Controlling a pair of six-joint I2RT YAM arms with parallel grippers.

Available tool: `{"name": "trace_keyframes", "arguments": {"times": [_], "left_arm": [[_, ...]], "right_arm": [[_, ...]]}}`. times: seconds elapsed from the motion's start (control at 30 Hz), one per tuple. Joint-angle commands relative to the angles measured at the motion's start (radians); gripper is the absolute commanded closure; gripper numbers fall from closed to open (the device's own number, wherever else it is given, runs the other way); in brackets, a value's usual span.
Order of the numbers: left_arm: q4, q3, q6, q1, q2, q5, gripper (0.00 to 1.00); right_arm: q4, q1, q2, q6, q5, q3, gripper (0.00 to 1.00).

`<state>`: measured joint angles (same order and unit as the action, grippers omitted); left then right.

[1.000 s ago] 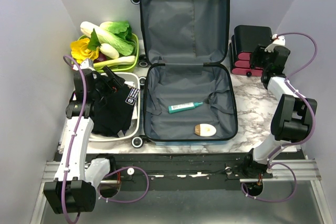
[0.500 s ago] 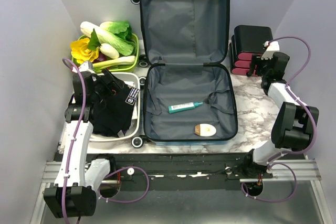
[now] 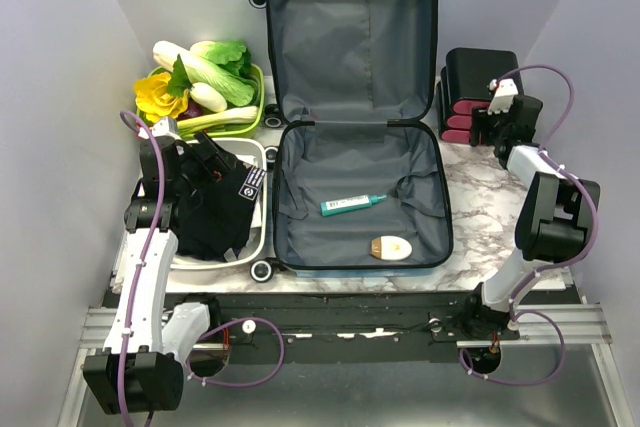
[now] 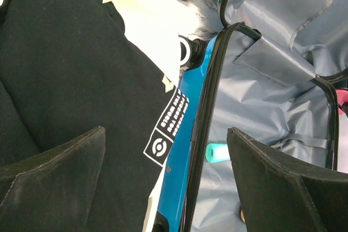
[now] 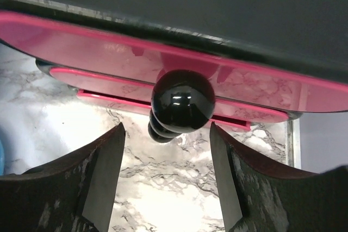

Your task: Open, take out, and arrange the luggage

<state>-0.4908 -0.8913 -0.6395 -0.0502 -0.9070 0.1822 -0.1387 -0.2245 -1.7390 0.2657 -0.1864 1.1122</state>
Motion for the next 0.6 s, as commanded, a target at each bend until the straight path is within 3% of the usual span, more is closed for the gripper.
{"name": "trace_keyframes", "arguments": {"times": [0.0,0.27,0.57], "left_arm": [[0.026,0.0,-0.008,0.001,-0.007,-0.02,0.01],[0.024,-0.015,-0.009,0.001,-0.016,-0.026,0.01],[0.008,-0.021,-0.003,0.001,-0.009,-0.035,0.01]], "right_arm": [[-0.009,-0.003,-0.051,0.093,-0.064,0.009,0.3],[-0.205,-0.003,-0.053,0.067,-0.09,-0.054,0.34],[-0.21,-0.003,-0.065,0.066,-0.051,-0.037,0.45]]}}
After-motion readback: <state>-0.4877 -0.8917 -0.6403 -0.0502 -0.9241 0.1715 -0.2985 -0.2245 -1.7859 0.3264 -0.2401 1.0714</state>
